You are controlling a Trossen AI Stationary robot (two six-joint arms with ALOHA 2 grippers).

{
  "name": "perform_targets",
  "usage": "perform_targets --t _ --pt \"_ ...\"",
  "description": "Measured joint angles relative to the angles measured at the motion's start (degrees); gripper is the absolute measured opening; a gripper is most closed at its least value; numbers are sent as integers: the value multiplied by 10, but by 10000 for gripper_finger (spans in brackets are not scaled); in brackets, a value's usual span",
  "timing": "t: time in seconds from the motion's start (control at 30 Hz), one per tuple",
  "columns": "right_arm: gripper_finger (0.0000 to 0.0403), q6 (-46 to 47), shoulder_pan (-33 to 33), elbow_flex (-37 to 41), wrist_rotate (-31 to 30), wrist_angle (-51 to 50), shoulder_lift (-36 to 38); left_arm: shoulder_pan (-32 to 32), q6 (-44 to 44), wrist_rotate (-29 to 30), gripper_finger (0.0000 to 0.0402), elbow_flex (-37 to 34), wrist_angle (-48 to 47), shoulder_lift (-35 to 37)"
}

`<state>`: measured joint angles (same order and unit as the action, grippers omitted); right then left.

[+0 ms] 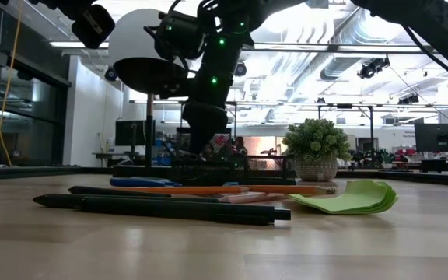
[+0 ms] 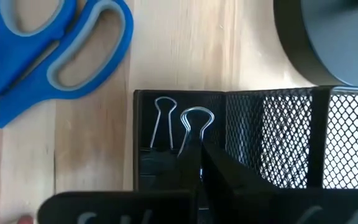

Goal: Pick and place office supplies into organizer
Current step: Put the black binder clip into the desk organizer

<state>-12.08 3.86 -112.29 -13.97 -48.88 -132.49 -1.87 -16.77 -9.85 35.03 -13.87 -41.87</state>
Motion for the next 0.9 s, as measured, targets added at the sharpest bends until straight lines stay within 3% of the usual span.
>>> perform_targets --t 0.9 --pt "2 0 4 0 17 3 0 0 0 0 1 0 0 0"
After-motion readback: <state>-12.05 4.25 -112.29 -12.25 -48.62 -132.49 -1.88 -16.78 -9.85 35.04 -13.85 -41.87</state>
